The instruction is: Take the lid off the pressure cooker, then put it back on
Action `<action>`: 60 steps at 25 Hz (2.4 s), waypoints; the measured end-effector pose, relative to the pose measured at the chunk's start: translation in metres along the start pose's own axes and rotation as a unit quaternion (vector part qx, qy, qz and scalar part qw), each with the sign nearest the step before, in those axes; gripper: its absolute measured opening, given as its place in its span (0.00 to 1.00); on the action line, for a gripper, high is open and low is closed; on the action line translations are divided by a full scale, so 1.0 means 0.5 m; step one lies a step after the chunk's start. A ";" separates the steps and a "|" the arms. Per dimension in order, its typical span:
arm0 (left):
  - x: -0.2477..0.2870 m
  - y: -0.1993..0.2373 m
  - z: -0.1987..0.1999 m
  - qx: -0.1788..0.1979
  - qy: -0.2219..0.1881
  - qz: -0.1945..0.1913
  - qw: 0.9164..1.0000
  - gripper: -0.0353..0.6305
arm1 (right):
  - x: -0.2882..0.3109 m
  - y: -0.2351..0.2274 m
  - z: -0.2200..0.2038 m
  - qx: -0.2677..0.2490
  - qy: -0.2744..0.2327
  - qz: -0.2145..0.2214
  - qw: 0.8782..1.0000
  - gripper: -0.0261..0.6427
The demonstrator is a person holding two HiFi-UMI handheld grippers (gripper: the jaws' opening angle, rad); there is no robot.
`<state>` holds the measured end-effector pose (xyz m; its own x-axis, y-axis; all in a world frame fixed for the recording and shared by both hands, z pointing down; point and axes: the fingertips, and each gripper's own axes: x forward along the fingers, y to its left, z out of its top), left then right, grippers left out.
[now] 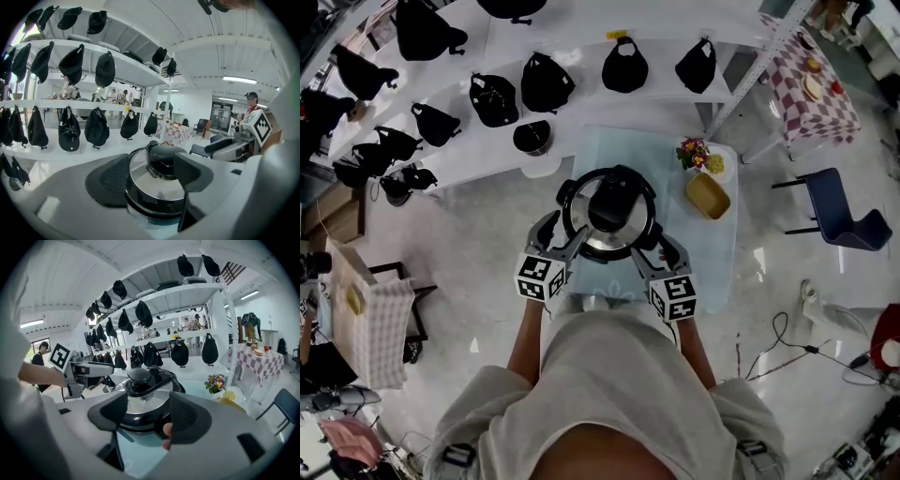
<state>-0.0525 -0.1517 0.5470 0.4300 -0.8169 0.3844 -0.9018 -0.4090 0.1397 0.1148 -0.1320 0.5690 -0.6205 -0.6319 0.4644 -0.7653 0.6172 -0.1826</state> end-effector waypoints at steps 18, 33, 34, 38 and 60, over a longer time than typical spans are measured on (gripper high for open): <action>0.033 0.158 0.029 0.021 0.000 -0.130 0.991 0.48 | 0.139 0.101 0.093 -0.040 0.016 -0.089 0.995 0.44; 0.028 0.168 0.024 0.001 -0.013 -0.140 0.990 0.48 | 0.192 0.112 0.078 -0.232 0.187 0.023 0.954 0.46; 0.026 0.168 0.023 -0.001 -0.012 -0.138 0.990 0.48 | 0.195 0.111 0.078 -0.251 0.200 0.032 0.946 0.46; 0.018 0.169 0.018 -0.005 -0.011 -0.131 0.991 0.48 | 0.208 0.112 0.079 -0.313 0.244 0.072 0.915 0.46; -0.018 0.194 -0.012 -0.026 -0.004 -0.099 0.995 0.48 | 0.267 0.106 0.022 -0.291 0.396 0.185 0.851 0.47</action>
<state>-0.1441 -0.1813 0.5626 0.5998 -0.7257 0.3370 -0.8001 -0.5407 0.2597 -0.0105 -0.1890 0.6118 -0.3132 0.0280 0.9493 -0.1860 0.9784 -0.0902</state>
